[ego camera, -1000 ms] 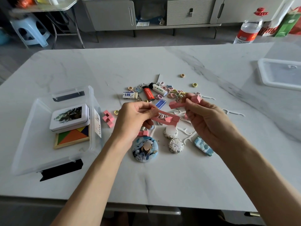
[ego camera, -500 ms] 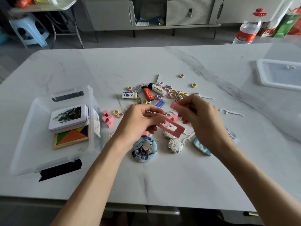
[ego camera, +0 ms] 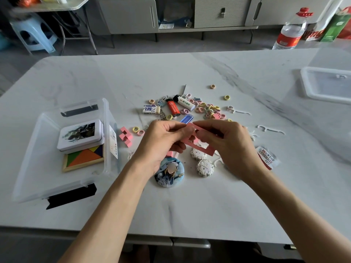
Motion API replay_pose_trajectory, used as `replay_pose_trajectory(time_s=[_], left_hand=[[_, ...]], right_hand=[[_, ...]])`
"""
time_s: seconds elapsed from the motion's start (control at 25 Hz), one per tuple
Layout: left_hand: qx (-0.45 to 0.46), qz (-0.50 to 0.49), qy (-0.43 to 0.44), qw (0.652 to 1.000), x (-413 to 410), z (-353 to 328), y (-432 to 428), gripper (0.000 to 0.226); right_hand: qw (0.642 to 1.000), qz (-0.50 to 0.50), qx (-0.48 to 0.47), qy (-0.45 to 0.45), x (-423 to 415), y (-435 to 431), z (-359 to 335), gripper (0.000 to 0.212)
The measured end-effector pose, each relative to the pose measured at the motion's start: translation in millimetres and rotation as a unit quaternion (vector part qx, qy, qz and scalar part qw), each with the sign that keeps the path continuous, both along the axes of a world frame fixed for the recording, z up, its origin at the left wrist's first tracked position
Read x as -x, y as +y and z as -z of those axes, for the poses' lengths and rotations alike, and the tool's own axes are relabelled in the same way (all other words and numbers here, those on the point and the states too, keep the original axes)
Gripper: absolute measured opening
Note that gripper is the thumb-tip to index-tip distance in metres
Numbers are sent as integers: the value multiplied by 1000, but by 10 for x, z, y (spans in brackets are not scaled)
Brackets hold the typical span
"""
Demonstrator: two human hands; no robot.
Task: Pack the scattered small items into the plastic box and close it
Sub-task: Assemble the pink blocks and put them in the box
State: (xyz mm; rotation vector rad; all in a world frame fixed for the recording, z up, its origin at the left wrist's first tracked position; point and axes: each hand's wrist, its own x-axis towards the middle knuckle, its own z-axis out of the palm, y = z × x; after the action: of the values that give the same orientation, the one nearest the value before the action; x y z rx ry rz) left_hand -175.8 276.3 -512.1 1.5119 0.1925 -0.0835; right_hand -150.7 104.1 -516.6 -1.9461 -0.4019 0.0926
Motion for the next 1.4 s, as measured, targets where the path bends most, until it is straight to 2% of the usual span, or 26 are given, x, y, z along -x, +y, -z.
replay_pose_trajectory(time_s=[0.2, 0.32, 0.44, 0.6, 0.96, 1.12, 1.2, 1.4], left_hand=[[9, -95, -2, 995, -17, -2, 57, 21], [22, -128, 0, 992, -19, -6, 57, 3], [21, -137, 0, 990, -10, -10, 68, 4], [9, -146, -10, 989, -12, -25, 100, 6], [-22, -153, -58, 986, 42, -147, 185, 5], [-69, -160, -81, 981, 208, -385, 427, 9], [-68, -184, -80, 977, 324, -513, 655, 13], [-30, -293, -78, 952, 592, -668, 1322, 9]], right_hand=[[974, 41, -180, 130, -28, -29, 14, 19], [963, 56, -217, 150, 13, 19, 29, 17], [954, 79, -244, 153, 35, 95, 41, 21], [955, 78, -249, 141, 51, 135, 24, 30], [962, 82, -236, 106, 95, 287, -73, 33], [966, 56, -235, 90, 183, 484, -294, 31], [967, 22, -235, 92, 207, 690, -470, 29], [972, -65, -189, 123, 245, 1455, -842, 33]])
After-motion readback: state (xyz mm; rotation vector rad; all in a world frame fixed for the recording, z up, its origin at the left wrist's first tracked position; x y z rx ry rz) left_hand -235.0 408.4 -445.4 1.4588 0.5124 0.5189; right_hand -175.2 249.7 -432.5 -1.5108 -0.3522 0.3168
